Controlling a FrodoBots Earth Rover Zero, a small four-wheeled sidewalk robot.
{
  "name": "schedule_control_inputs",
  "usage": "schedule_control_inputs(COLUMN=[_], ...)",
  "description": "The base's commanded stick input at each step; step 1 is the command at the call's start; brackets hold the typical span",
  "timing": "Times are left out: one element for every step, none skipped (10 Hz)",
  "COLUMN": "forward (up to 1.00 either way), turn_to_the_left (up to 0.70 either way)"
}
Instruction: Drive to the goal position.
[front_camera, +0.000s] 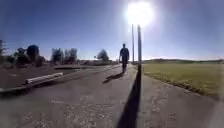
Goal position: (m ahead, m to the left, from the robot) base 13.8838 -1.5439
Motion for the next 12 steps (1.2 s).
schedule_control_inputs(forward=[1.00,1.00,1.00,1.00,1.00,1.00,1.00,1.00,1.00,1.00,1.00,1.00], turn_to_the_left=[0.00,0.00,0.00,0.00,0.11,0.22,0.34,0.40,0.40,0.35,0.24,0.00])
